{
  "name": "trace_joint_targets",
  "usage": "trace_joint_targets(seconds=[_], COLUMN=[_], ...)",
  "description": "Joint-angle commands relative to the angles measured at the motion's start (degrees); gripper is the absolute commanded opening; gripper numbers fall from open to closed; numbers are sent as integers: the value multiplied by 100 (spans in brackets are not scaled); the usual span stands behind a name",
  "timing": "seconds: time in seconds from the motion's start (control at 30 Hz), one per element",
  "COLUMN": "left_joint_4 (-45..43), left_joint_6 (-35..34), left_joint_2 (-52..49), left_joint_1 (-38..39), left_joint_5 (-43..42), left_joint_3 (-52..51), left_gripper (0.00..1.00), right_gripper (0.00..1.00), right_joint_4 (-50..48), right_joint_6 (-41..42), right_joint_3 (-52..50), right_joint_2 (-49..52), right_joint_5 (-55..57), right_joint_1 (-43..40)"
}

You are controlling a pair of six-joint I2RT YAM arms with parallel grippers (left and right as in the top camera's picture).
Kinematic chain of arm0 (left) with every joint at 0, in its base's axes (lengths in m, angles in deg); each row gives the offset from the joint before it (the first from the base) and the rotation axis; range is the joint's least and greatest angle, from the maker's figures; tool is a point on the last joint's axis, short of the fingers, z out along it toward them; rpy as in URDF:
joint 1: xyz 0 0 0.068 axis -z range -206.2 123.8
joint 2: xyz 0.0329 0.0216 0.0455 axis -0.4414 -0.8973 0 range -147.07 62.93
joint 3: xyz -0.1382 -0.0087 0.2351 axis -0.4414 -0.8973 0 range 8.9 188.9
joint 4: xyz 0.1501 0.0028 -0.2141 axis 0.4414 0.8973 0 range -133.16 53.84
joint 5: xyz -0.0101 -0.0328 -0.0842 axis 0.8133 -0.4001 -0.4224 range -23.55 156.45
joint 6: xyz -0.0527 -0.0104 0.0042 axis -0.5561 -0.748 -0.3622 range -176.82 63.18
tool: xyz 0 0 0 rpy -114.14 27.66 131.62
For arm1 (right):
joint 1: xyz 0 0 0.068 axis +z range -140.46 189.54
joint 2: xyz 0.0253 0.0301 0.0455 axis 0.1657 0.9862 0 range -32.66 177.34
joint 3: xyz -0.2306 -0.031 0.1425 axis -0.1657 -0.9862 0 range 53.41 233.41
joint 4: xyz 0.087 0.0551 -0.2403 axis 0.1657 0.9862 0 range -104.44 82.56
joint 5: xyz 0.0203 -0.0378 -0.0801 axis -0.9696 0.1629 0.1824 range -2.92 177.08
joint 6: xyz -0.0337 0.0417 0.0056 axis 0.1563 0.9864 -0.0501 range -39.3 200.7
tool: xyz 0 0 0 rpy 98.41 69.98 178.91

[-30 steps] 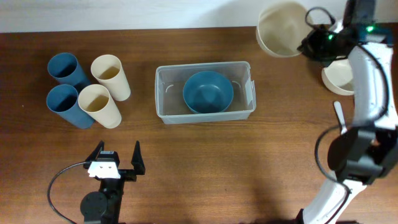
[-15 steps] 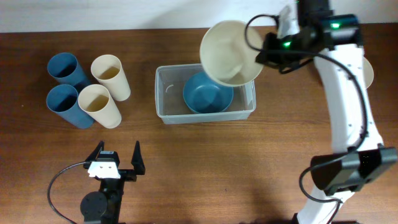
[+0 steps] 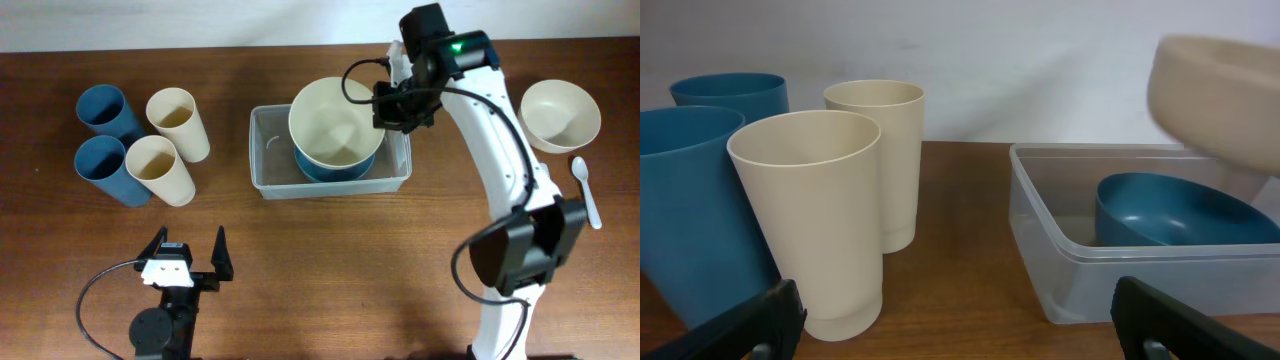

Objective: Pack container
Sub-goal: 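Carry the cream bowl with the right gripper onto the blue bowl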

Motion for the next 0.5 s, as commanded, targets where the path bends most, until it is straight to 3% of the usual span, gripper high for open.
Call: trace_joint_targets(seconds=[0.0, 0.47], left_joint_4=[26, 26], left_joint_6=[92, 92], left_joint_2=[50, 50], left_joint_1=[28, 28], left_joint_5=[20, 20], left_joint_3=[-20, -20], left_gripper=[100, 100], right_gripper=[4, 4], right_joint_4=[-111, -348], right_joint_6=[-52, -35], right_joint_3=[-42, -42], right_joint_2=[308, 815], right_joint_5=[59, 59], right_joint_1=[0, 0])
